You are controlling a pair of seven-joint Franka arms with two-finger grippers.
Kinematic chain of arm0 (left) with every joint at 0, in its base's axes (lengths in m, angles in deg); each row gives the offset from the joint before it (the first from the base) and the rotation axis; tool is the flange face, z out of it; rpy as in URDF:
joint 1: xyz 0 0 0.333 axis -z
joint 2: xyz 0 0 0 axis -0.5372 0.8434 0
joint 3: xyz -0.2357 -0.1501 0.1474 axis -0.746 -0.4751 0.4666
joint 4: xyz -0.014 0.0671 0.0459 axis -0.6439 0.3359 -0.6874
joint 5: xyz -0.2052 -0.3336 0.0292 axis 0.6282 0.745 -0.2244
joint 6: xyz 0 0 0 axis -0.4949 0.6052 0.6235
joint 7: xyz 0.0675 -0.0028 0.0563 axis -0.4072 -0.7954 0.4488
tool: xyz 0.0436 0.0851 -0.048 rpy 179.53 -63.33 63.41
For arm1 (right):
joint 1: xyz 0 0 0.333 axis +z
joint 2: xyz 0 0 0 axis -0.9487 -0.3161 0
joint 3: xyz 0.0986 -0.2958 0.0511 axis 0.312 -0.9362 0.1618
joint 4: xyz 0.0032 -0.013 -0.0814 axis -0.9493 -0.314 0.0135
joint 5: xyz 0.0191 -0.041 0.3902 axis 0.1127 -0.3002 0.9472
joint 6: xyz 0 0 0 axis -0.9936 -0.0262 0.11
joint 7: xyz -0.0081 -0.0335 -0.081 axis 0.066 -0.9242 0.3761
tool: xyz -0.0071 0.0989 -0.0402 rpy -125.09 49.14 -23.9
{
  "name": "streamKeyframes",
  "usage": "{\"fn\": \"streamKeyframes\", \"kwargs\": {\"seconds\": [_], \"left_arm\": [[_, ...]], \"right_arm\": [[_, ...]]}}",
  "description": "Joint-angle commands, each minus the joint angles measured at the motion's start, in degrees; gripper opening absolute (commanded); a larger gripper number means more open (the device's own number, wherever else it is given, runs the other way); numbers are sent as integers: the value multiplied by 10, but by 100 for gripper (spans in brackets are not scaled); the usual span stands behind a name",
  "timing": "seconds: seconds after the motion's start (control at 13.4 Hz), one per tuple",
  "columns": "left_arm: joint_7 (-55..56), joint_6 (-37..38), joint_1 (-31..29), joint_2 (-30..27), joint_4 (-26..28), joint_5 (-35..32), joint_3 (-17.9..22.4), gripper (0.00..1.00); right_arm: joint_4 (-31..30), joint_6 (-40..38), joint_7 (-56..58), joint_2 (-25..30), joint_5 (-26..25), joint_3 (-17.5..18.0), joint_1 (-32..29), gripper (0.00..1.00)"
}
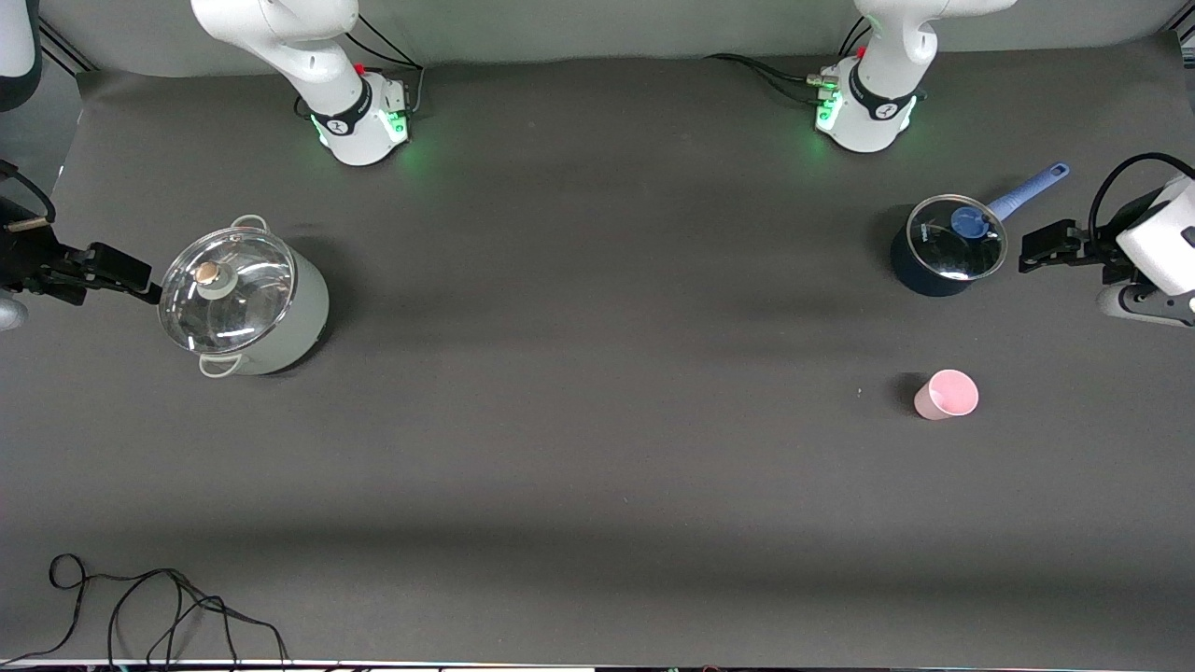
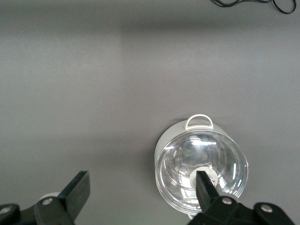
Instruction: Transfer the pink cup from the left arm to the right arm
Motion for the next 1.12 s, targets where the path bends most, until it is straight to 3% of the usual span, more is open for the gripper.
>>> {"fn": "streamKeyframes", "kwargs": {"seconds": [0.0, 0.52, 1.04], "left_arm": [[2, 10, 3, 3, -9, -1, 3, 99], [-24, 6, -3, 4, -13, 0, 6, 99], [-428, -33, -109, 69, -58, 35, 7, 99]], "right_arm": [[4, -4, 10, 2, 4, -4, 4, 100], [6, -3, 11, -1, 4, -5, 3, 100], [6, -3, 11, -2, 4, -5, 2, 100]]}}
